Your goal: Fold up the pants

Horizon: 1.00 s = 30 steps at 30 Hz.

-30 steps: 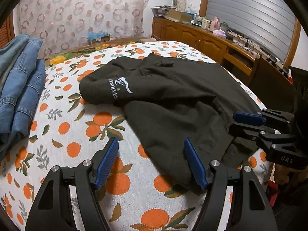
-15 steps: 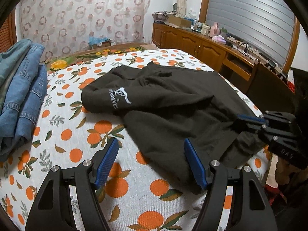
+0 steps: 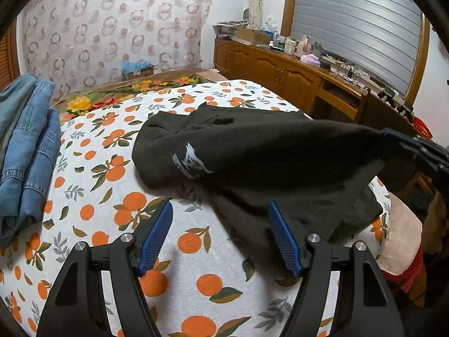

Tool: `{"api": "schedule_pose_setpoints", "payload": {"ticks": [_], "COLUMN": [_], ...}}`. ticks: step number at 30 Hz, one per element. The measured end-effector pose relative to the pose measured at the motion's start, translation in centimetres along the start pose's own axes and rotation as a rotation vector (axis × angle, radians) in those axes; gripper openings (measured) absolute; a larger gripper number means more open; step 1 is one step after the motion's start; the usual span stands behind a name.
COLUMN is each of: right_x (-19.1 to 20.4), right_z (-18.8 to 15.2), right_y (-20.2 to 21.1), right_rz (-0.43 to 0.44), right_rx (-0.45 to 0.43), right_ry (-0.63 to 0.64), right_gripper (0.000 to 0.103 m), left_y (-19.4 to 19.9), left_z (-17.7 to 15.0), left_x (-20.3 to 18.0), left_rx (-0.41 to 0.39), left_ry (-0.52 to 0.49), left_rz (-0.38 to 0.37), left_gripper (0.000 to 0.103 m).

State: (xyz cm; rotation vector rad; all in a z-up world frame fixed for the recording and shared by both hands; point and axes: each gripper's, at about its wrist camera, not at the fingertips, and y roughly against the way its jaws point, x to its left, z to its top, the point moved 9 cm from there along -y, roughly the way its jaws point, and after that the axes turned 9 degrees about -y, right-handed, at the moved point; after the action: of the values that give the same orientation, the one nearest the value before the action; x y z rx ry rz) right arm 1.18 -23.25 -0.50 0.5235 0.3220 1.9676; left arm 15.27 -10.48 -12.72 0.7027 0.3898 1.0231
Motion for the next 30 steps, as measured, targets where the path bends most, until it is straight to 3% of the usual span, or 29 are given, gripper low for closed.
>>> {"api": "schedule_pose_setpoints", "payload": {"ticks": [8,18,24,30], "right_x": [-1.3,-3.4,-3.2,-4.6], "right_z": [-1.0,-5.2,-7.0,-6.9], "right_y": [2.5,3.7,2.9,2.6], "right_rz": [-0.049,-0.114,-0.102,-0.107], "right_rx": [-0.017,0.092,0.171,0.186], "right_ry": [-0.020,-0.087,-0.125,-0.145], "right_gripper": [0.006,0.006,0.006,0.006], "left_y": [-0.1,-0.1,-0.3,-0.5], "left_z": [0.4,0.4,0.5,0.3], "left_x": [-0.7,-1.0,-1.3,-1.1], "left_rx": [-0.003,-0.001,0.004,0.010], "left_ry": [-0.011,-0.011,-0.012,-0.003], "left_rz": [-0.009,-0.012,-0.014,-0.005], "left_gripper": [0.072,0.072,0.072,0.072]}}
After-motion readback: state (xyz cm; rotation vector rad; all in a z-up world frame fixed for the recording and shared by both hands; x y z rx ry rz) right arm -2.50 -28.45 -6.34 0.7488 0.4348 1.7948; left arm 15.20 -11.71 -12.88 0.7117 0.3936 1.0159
